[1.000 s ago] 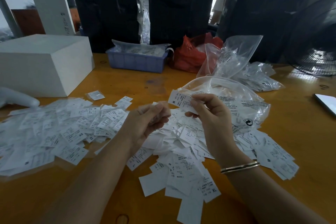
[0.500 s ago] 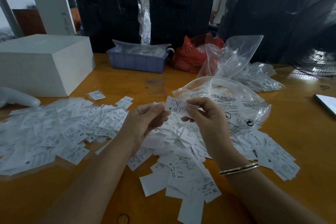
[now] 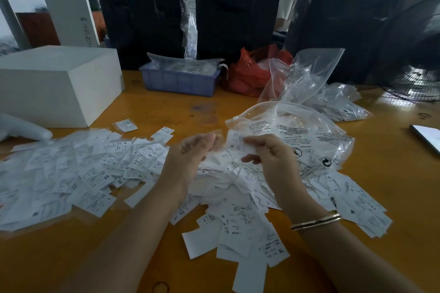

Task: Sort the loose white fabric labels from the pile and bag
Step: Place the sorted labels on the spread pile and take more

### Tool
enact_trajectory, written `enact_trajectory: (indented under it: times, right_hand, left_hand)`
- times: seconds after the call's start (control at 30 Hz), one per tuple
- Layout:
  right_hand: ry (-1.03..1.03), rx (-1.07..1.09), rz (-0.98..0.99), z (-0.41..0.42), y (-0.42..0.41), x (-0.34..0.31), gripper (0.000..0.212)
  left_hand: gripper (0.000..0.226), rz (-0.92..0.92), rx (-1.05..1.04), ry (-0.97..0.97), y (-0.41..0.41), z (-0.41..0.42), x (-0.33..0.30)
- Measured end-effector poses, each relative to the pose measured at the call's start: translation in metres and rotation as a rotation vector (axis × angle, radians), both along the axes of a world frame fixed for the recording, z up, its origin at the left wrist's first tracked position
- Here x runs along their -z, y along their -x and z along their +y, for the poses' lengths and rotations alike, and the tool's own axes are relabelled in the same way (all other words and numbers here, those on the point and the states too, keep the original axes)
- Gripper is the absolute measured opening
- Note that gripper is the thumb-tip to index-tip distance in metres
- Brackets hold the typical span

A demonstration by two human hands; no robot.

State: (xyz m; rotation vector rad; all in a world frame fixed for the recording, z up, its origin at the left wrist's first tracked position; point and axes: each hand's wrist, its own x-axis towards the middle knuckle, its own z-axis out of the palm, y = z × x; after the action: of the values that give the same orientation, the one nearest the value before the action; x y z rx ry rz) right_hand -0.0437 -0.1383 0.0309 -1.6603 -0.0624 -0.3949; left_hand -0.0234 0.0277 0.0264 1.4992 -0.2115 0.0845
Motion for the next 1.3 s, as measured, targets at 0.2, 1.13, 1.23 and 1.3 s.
enact_trajectory:
  times: [0.2, 1.13, 1.23, 1.3]
  right_hand:
    - [0.172, -0.156, 0.006, 0.019, -0.002, 0.004, 0.012]
    - [-0.099, -0.055, -0.239, -0.013, 0.001, -0.014, 0.045]
    - [-0.006, -0.094, -0.264, -0.007, 0.003, -0.010, 0.040]
    - [0.065, -0.107, -0.266, -0.005, 0.004, -0.007, 0.037]
  left_hand:
    - [0.022, -0.056, 0.083, -0.057, 0.001, -0.007, 0.003]
    - [0.019, -0.275, -0.031, -0.375, -0.010, 0.006, 0.013]
    - [0.008, -0.285, -0.052, -0.390, -0.009, 0.005, 0.013]
    - [0.008, -0.311, -0.070, -0.414, -0.009, 0.005, 0.012]
